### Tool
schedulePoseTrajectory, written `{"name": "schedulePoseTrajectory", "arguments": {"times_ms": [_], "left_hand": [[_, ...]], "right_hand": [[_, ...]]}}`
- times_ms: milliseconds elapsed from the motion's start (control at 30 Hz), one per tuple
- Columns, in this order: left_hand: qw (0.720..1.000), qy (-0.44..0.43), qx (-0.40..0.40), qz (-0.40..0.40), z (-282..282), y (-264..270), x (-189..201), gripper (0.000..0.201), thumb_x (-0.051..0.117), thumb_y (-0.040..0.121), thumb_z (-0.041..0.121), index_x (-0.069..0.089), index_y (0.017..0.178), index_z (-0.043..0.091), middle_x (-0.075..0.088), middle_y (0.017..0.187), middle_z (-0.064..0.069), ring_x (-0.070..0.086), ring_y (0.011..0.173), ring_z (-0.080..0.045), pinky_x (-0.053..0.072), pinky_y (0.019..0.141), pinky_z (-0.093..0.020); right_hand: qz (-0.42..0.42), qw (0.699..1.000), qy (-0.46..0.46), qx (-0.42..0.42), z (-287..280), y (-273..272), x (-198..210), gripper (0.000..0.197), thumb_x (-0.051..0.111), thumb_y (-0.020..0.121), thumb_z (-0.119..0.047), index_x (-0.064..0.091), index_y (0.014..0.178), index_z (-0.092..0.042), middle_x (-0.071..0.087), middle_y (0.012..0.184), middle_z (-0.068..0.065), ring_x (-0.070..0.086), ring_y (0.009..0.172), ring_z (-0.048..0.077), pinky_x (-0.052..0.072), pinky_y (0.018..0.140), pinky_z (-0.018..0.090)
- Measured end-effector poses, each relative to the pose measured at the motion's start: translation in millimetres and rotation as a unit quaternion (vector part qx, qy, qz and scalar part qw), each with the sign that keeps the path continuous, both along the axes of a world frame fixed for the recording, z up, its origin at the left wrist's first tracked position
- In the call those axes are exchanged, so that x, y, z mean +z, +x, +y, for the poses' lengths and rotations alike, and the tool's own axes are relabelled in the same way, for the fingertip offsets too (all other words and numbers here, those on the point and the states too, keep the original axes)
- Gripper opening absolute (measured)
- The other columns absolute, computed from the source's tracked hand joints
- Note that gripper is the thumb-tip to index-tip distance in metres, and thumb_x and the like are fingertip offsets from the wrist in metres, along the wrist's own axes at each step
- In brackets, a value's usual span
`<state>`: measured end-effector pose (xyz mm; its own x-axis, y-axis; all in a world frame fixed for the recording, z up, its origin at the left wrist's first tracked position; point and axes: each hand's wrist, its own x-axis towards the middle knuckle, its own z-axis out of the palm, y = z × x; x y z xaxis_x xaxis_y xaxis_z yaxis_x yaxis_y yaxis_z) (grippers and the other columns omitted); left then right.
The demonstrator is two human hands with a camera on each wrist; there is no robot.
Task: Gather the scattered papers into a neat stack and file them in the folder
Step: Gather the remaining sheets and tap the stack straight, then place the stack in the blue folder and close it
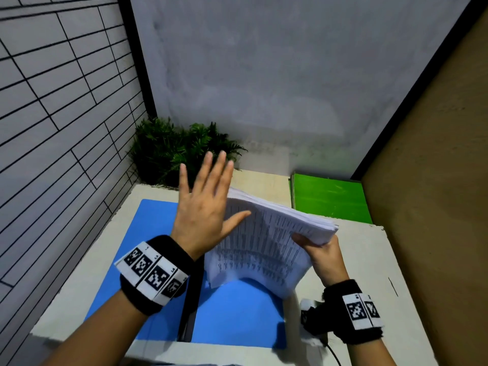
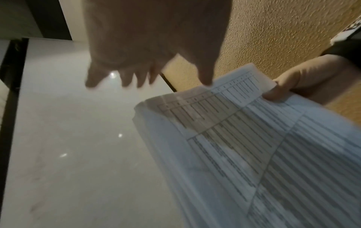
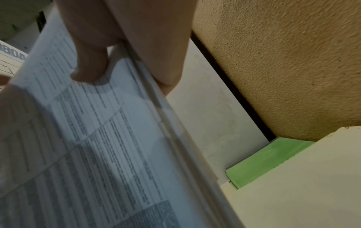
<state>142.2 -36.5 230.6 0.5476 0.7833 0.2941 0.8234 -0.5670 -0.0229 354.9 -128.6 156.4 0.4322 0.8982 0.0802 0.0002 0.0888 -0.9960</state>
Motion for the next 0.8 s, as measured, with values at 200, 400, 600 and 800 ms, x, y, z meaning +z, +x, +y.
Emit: {"name": "schedulePoseTrajectory", "arguments": {"times_ms": [200,400,600,800], "left_hand": [[0.999,-0.05,-0.001,0.0,5,-10,0,0.11,0.001,0.066,0.085,0.005,0.145,0.009,0.003,0.156,-0.007,-0.008,0.143,-0.015,-0.006,0.114,-0.049],[0.988,-0.12,-0.054,-0.076,16,-20,-13,0.113,0.002,0.055,0.09,-0.017,0.142,0.02,-0.021,0.149,0.008,-0.015,0.142,-0.011,-0.006,0.116,-0.045],[0.713,-0.44,-0.072,-0.54,41,-29,-52,0.148,0.081,0.03,0.063,-0.011,0.143,0.033,0.022,0.152,0.01,0.03,0.135,-0.004,0.027,0.113,-0.034],[0.697,-0.546,-0.016,-0.465,51,-13,-85,0.071,0.09,0.032,0.028,0.061,0.095,0.019,0.074,0.075,0.019,0.068,0.082,0.002,0.054,0.089,-0.033]], "right_hand": [[0.002,1.0,0.002,0.005,1,1,-1,0.03,0.069,0.069,0.004,0.065,0.084,-0.02,0.074,0.073,-0.016,0.068,0.072,0.001,0.055,0.064,0.018],[-0.002,1.0,0.002,0.001,1,4,-5,0.029,0.066,0.073,0.008,0.065,0.087,-0.018,0.075,0.074,-0.015,0.068,0.072,0.002,0.056,0.064,0.019],[0.001,1.0,0.012,0.007,2,7,-4,0.03,0.067,0.07,0.007,0.064,0.085,-0.019,0.074,0.071,-0.017,0.068,0.069,0.0,0.055,0.063,0.017],[0.047,0.998,-0.01,0.043,8,11,-16,0.037,0.082,0.055,-0.01,0.064,0.085,-0.02,0.075,0.075,-0.015,0.068,0.075,0.001,0.057,0.072,0.02]]}}
